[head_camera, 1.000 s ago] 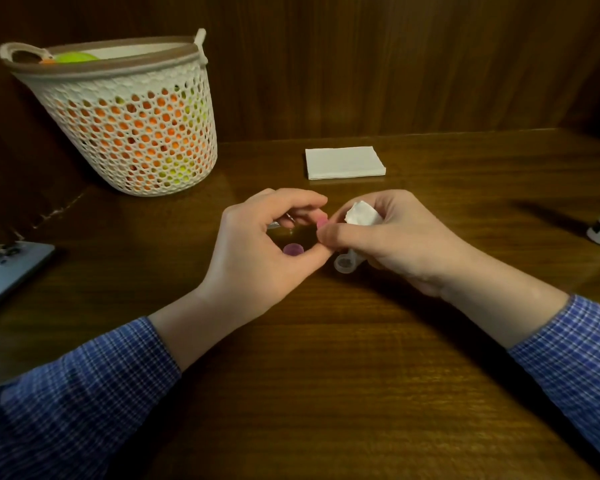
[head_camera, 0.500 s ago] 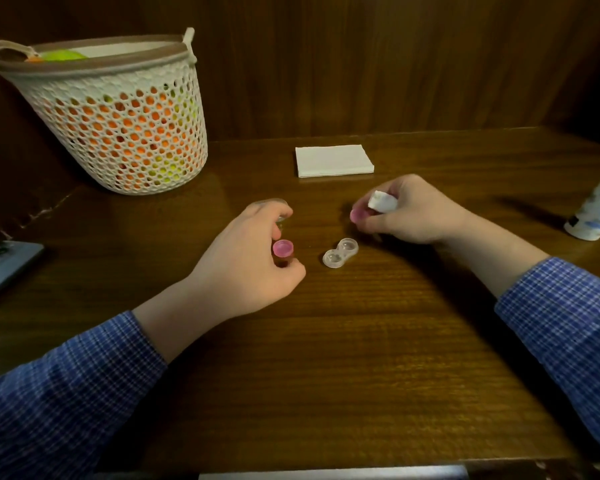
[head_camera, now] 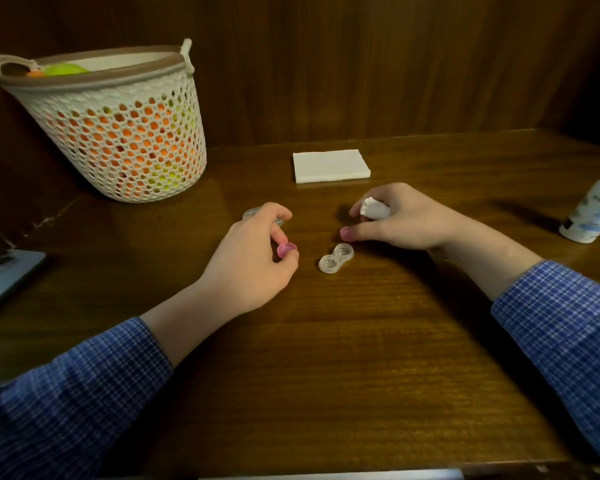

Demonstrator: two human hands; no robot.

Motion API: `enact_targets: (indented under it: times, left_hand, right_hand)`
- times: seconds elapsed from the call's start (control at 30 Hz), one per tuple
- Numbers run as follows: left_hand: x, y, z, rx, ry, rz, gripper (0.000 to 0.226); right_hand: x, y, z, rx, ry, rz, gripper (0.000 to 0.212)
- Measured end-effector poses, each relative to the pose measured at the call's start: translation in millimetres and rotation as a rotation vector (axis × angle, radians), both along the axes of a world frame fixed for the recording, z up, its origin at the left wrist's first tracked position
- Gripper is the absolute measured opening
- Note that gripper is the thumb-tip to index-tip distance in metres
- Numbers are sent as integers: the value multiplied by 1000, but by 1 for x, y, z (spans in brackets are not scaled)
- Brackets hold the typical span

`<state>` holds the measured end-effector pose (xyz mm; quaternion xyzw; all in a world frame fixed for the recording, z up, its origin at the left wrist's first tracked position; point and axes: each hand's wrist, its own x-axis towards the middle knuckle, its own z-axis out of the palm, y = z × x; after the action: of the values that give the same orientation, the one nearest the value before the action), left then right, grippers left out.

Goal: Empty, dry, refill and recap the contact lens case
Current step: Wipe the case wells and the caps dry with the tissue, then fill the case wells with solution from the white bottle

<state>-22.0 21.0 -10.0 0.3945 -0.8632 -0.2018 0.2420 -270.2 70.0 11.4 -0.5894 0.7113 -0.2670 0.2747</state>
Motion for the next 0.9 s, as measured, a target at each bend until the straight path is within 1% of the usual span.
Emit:
enact_targets:
  times: [0.03,0.07,0.13,0.17,0.2,0.27,0.33,0.47,0.53,0.67,0.8,0.83,0.9]
  left_hand:
    - [0,0,0,1,4,2,53]
    - [-1,1,0,2,5,4,54]
    - [-2,3,0,2,16,15,56]
    - [-1,4,0,-3,33,19,56]
    - [-1,5,1,-12,62,15,55]
    - [-1,9,3,-40,131,-15,50]
    - [-2,14,4,-61,156,-67,45]
    - [-7,19,2,-64,69,-161,41]
    - [-9,18,1,-89,29,-181,34]
    - [-13,17,-2,-157,15,-205,25]
    - [-14,15,-5,-179,20,-202,24]
    - [-14,15,-5,-181,17,-202,24]
    - [-14,15,-6,-181,18,-206,25]
  right_hand:
    - [-1,-1,-1,-18,-62,-63,36]
    - [-1,-2,-2,-39,-167,-122,37]
    - [2,-7,-2,-84,-452,-191,30]
    - [5,-11,0,-109,-535,-212,26]
    - [9,-17,3,-133,-541,-227,22]
    - [17,-33,9,-176,-421,-215,11]
    - [24,-54,13,-202,-328,-206,4]
    - [37,-99,12,-226,-214,-186,15]
    - [45,-120,9,-235,-173,-164,15]
    - [61,-150,3,-237,-59,-110,16]
    - [67,-158,-4,-231,155,-48,9]
    - [67,-156,-5,-252,194,-44,10]
    - [65,-146,-1,-333,203,-54,11]
